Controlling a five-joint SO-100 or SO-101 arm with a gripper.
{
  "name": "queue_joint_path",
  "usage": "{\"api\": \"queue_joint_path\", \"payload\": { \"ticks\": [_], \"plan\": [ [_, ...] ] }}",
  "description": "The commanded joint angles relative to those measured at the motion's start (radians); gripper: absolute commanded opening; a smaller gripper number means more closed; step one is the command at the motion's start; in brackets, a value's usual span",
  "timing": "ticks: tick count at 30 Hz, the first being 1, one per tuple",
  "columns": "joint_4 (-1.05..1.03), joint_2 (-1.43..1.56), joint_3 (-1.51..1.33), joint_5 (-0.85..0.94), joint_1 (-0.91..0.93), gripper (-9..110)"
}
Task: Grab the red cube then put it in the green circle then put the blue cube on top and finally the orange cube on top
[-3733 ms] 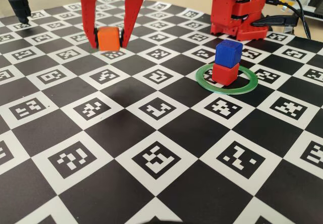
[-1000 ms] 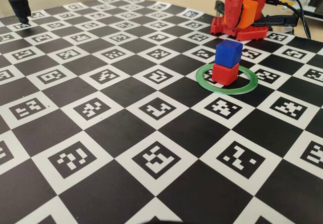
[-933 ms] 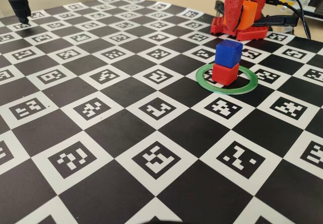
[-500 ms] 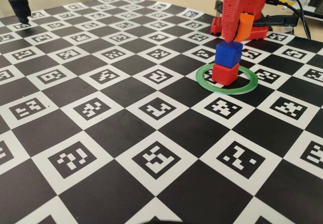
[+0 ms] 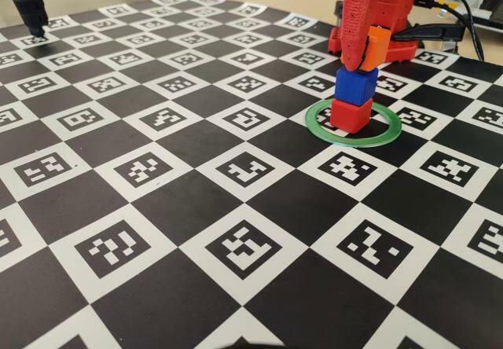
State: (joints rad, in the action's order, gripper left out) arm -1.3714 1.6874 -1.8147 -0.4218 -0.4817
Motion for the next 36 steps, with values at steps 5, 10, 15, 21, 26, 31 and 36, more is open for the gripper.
{"api": "queue_joint_path", "payload": {
  "ticks": [5, 10, 15, 21, 26, 31, 36],
  "plan": [
    [0.009, 0.115, 0.006, 0.021, 0.02, 6],
    [0.012, 0.118, -0.008, 0.026, 0.025, 6],
    [0.017, 0.118, -0.009, 0.026, 0.023, 6],
    [0.02, 0.118, -0.009, 0.018, 0.023, 6],
    [0.02, 0.12, -0.009, 0.015, 0.023, 6],
    [0.021, 0.121, -0.011, 0.017, 0.02, 6],
    [0.026, 0.121, -0.015, 0.018, 0.018, 6]
  ]
}}
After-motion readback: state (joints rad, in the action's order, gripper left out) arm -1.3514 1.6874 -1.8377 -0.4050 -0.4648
